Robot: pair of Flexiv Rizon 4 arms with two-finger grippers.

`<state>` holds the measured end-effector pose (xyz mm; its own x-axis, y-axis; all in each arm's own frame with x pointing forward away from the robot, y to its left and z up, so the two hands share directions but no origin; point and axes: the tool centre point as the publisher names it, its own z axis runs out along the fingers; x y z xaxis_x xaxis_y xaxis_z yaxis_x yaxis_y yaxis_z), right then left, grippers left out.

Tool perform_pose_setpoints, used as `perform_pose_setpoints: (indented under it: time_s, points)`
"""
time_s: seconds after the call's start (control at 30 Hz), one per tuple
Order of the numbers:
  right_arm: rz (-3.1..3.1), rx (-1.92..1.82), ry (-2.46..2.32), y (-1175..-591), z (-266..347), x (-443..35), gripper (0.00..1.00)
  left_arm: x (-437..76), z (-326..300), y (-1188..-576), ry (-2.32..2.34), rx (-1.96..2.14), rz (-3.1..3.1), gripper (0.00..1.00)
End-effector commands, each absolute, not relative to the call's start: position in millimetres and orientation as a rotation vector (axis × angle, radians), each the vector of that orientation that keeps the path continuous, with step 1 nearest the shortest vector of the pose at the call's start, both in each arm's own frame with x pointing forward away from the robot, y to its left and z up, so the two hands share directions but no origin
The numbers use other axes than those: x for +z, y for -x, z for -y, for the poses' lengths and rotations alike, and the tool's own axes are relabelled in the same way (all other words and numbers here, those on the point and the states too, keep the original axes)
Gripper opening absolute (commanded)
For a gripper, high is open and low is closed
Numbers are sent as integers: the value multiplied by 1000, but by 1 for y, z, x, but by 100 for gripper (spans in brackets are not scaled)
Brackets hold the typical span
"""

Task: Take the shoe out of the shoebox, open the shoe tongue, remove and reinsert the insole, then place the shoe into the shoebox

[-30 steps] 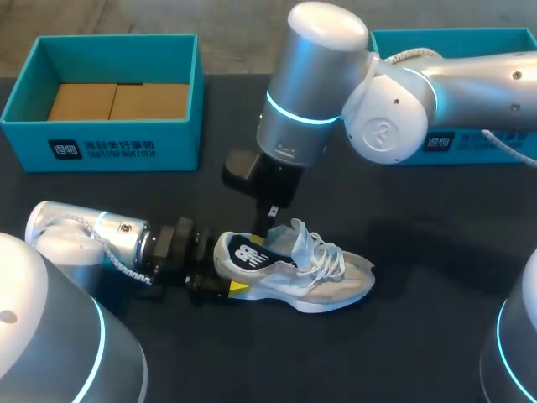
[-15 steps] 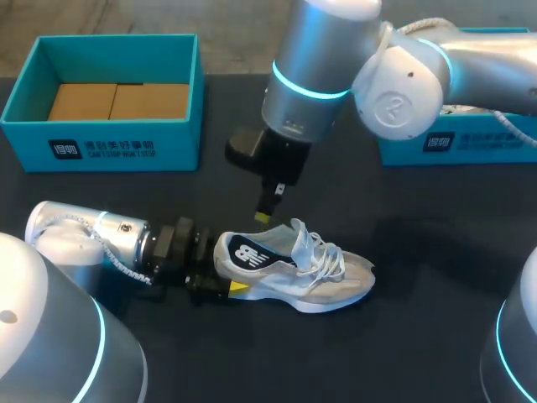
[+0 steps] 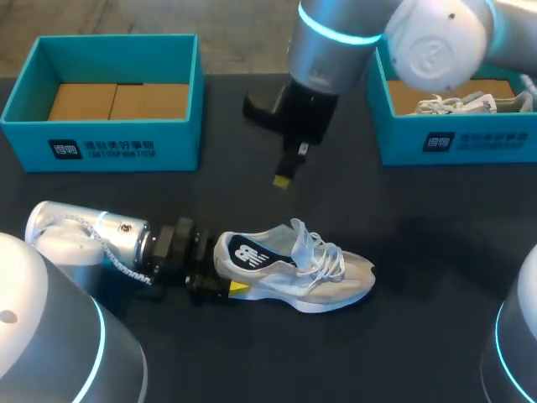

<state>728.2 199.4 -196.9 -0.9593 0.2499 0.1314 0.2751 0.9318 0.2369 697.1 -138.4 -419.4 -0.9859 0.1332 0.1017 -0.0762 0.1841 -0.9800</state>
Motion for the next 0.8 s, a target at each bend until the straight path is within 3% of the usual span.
perform_pose_setpoints:
  time_s: [0.03,0.8]
  points:
    - [2988,-434,387,-730,-186,-174,0,-424,140,-700,54,1904,2289,0]
    - [2955,-548,456,-733,-181,-160,0,-424,140,-700,54,1904,2289,0]
